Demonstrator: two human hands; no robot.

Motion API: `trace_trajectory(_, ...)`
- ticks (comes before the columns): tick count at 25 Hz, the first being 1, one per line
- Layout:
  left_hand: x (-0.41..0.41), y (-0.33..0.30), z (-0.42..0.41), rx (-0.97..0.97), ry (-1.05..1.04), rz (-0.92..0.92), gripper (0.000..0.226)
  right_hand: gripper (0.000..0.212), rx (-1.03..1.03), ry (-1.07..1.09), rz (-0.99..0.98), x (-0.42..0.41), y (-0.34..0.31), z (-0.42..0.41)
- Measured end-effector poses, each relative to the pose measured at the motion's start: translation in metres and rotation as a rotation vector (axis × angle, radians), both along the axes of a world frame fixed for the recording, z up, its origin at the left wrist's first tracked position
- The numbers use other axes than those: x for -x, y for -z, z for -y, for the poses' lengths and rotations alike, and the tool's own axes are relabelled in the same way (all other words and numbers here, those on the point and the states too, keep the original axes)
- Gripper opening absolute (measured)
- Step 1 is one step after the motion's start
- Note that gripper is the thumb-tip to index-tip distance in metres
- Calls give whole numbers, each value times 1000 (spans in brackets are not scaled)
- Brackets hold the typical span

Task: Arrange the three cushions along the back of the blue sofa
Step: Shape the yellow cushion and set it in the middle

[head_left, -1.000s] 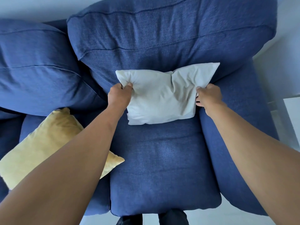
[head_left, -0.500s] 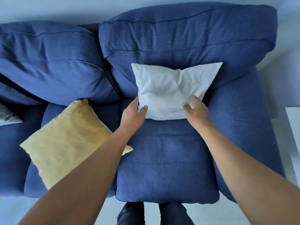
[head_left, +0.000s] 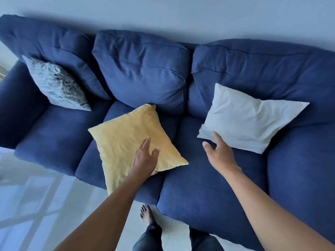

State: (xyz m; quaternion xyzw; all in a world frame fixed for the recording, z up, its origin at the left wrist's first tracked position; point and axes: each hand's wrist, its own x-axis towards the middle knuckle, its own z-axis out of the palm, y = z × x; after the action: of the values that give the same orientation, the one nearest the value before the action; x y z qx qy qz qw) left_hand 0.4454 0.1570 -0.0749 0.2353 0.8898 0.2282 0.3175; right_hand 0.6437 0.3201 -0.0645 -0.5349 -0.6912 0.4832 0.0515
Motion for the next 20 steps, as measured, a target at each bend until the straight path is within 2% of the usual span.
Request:
trace_trajectory(4, 47, 0, 90, 18, -92, 6, 65, 68, 55, -64, 44, 61, 4, 62)
trace_trajectory(11, 142, 7, 201, 83, -107, 18, 68, 72, 48, -182, 131, 167, 11, 172)
trace_trajectory(16, 178, 14, 217, 113, -103, 43, 48, 75, 31, -226, 188, 205, 28, 195)
trace_trajectory(20, 190, 44, 218, 123, -167, 113, 66, 78, 43, -259, 250, 224, 56, 174)
